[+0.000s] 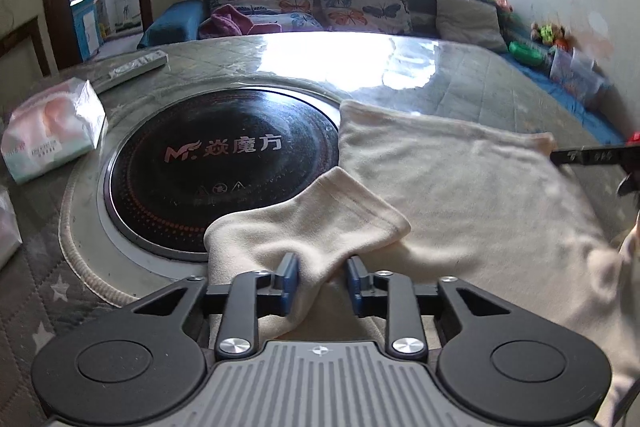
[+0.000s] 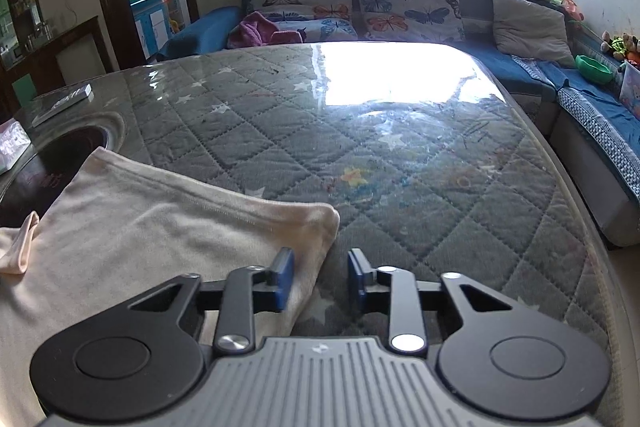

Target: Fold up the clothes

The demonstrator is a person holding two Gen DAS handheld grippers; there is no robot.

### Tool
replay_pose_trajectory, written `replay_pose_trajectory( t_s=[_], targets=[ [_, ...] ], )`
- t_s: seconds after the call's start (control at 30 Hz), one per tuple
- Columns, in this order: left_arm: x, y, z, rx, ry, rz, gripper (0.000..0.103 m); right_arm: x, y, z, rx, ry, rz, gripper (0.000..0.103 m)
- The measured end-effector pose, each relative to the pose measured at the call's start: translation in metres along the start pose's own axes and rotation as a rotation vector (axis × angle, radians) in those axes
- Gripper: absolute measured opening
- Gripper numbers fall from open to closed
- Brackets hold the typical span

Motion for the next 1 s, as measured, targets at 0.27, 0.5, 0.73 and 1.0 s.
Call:
replay_pose_trajectory(
  t_s=[0.27,0.5,0.73,1.0],
  targets=[
    [0.010,0.009,-0.028,0.012,0.107,0.036,0.011,0.012,-0.017,-0.006,-0.023,0.029,0.008,0.009],
    [0.017,0.014,-0.038,0.044,0.107,0.062,0.023,0.014,-0.005,0.000,0.013,0.015,0.009,0.018],
    [0.014,0.014,-0.014,-0.011,-0.043,0.077,0.045,0.011,-0.010,-0.005,0.024,0.034,0.000,0.026],
    [0.005,0.002,0.010,-0.064,-0.194,0.083,0.039,0.018,-0.025,-0.015,0.017,0.072,0.001,0.009]
  ],
)
Point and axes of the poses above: each gripper's, at about its wrist camera, not at the fingertips, and y roughly against the way its jaws point, z to its right, x to its top, the point moved 9 cm from there along -y, roughly the way its jaws point, and after that the axes turned 9 degrees about z, right-handed, at the moved point
